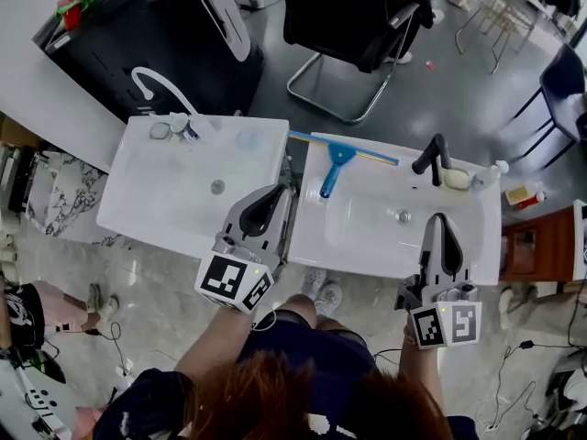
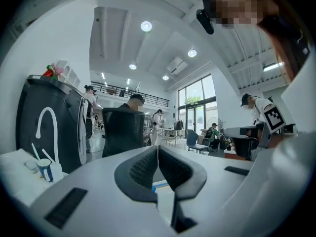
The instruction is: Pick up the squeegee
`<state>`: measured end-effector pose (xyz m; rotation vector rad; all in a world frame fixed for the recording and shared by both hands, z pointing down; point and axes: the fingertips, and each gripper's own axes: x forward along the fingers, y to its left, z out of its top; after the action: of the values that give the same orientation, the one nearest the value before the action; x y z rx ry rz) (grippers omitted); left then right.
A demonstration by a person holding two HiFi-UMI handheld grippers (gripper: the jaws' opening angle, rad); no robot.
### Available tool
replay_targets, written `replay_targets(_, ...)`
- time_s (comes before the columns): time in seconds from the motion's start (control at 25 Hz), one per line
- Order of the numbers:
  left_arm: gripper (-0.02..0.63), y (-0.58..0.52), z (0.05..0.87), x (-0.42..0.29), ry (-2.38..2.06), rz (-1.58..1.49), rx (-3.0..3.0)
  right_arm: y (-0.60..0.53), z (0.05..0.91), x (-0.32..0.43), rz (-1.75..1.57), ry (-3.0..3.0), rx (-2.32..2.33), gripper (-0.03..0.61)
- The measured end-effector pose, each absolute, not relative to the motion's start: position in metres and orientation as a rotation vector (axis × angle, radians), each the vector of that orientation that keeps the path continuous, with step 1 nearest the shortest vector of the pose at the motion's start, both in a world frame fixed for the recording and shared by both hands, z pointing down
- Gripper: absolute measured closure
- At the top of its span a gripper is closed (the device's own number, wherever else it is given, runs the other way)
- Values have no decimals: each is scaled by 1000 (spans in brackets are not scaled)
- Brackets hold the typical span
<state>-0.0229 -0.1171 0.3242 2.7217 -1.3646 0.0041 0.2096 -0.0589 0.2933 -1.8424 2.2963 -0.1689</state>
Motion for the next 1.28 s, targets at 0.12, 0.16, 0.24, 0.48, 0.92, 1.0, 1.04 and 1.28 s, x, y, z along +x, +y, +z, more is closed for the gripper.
replay_targets(0.12, 592, -131, 326, -20, -1345, -2, 2727, -69, 290, 211, -155, 2284, -1865, 563)
replay_targets(0.16, 592, -136, 326, -19, -1335, -7, 2729, -73, 288, 211, -148, 2280, -1873, 563)
replay_targets(0.24, 591, -148, 324, -18, -1314, -22, 2739, -82, 283, 211, -131, 2272, -1889, 563)
replay_targets(0.48, 591, -188, 316, -21, -1258, -66, 2775, -116, 268, 199, 28, 2287, -1964, 563)
replay_targets(0.92, 591, -240, 328, -32, -1269, -38, 2764, -169, 287, 185, -25, 2307, -1979, 563)
replay_targets(1.0, 591, -247, 334, -32, -1285, -30, 2746, -180, 292, 185, -42, 2324, -1962, 563)
replay_targets(1.04, 591, -250, 338, -32, -1293, -25, 2735, -184, 295, 185, -52, 2336, -1952, 563)
replay_targets(1.28, 591, -258, 360, -17, -1288, 10, 2687, -205, 306, 197, -86, 2378, -1925, 563)
